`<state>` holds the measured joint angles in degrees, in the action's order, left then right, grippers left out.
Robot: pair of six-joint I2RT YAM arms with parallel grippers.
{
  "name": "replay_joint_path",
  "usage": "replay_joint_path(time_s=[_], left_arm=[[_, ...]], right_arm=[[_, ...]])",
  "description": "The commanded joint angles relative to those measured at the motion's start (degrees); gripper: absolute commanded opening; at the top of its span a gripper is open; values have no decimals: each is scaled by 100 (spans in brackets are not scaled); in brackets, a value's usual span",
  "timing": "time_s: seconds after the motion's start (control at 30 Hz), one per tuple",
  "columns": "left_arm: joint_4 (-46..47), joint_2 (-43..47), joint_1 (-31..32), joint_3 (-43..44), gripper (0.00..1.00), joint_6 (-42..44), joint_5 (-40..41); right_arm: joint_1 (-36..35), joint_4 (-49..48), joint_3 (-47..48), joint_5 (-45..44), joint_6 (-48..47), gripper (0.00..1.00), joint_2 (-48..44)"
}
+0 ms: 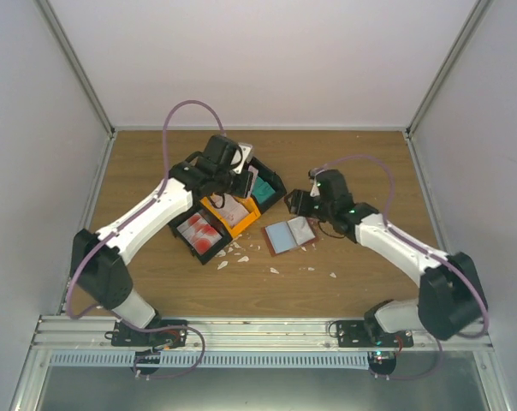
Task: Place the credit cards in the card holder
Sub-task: Pick up the credit card from the storage box.
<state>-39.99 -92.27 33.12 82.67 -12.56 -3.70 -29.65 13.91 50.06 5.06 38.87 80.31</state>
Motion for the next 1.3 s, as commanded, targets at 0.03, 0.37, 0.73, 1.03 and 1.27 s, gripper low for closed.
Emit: replay_joint_path(time_s=[0.03,0.37,0.73,1.03,1.27], left_arm=[[2321,881,14,-567,0,-1018,-2040],[4838,1484,1,-1397,0,-2955,-3868],[5431,1554,14,-1757,0,-3263,-4352],[3754,1618,111,-1664,49,-2675,-3072],[2831,1627,247,-2299,73,-2534,-1498]], right_arm=[[349,-1620,-78,2025,-244,64,-848],[390,-4637,-832,3848,1039,64,-1834],[395,-4779,-982,3596,1447,6,-2160],[442,-3587,-910,2985,980,0,-2232],[1079,-1388,-1077,2350,-382,1,-2499]])
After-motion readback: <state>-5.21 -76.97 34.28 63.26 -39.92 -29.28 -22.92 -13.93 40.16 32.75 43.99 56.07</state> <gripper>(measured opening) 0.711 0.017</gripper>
